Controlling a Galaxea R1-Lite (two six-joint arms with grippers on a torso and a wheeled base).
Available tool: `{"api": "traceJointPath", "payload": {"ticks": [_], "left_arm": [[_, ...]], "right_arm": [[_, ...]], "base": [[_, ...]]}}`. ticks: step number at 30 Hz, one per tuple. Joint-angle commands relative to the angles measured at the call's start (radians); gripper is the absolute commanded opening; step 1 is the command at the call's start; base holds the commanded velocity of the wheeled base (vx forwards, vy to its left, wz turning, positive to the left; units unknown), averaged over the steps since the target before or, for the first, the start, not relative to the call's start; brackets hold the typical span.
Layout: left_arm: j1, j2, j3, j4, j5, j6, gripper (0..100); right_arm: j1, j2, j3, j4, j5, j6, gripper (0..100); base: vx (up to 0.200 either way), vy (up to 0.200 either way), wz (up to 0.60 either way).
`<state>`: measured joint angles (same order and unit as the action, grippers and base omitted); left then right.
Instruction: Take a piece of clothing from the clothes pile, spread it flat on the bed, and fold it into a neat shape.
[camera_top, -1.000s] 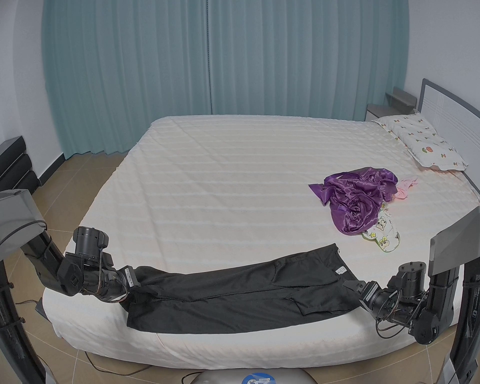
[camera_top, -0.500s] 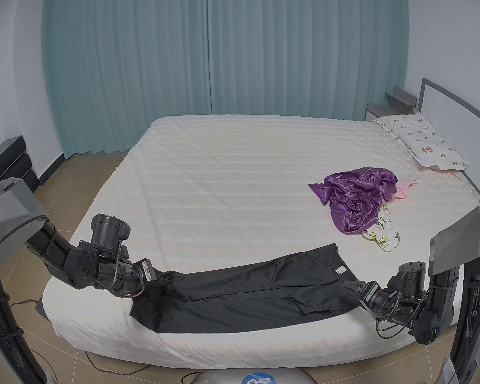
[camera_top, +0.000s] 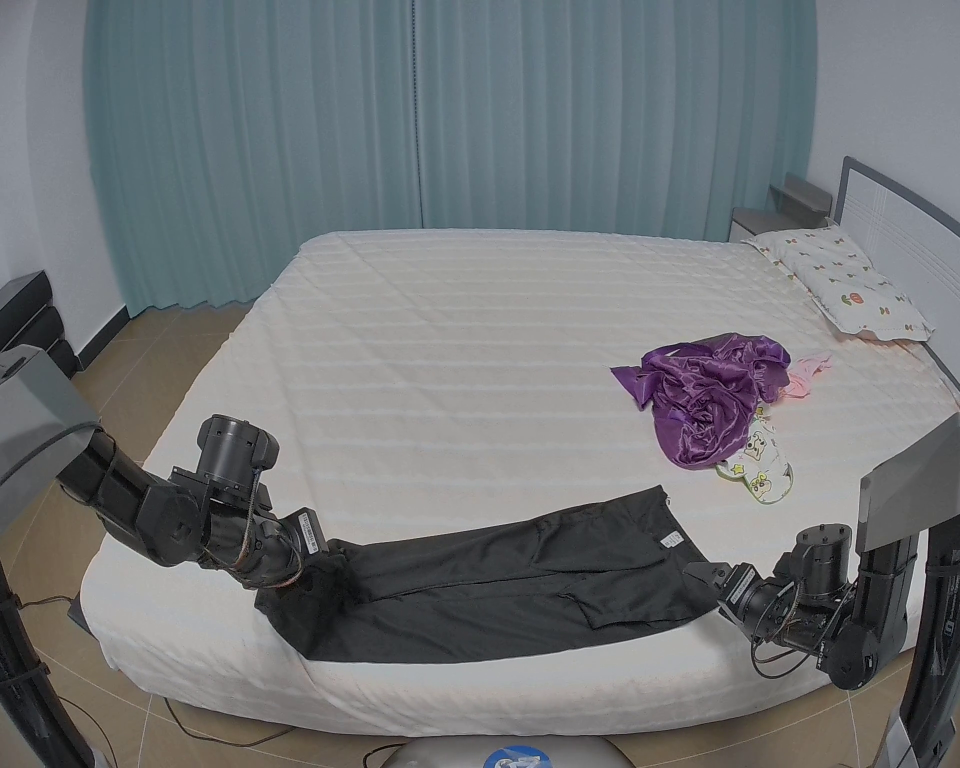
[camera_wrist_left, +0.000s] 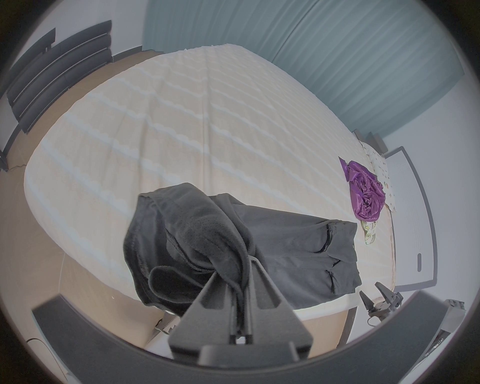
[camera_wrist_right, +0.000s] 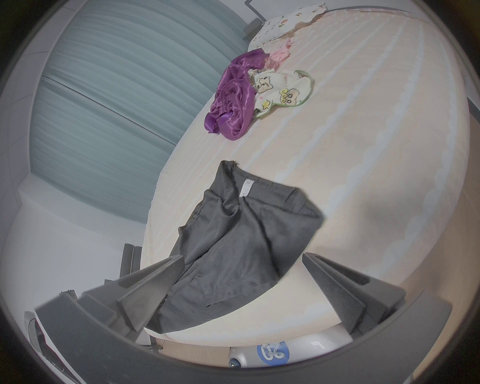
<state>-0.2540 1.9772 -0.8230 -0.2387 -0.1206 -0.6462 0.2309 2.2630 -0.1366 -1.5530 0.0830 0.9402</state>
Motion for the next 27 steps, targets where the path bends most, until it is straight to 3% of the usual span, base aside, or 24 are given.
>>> {"api": "traceJointPath", "payload": {"ticks": [1,11,27], "left_arm": [[-0.022,-0.001,-0.001,0.001,-0.001,-0.001,0],[-0.076,0.003,-0.059,0.058,0.015,-0.003,0],[-0.154,0.052,-0.212,0.16,0.019,-0.093,0]], "right_arm": [[0.001,0.001,-0.001,-0.018,0.0,0.0,100],[0.005,0.001,0.0,-0.018,-0.003,0.0,100],[0.008,0.003,0.0,-0.018,-0.003,0.0,100]], "base": [[0.0,-0.2,0.0],[0.0,-0.2,0.0],[0.0,-0.2,0.0]]}}
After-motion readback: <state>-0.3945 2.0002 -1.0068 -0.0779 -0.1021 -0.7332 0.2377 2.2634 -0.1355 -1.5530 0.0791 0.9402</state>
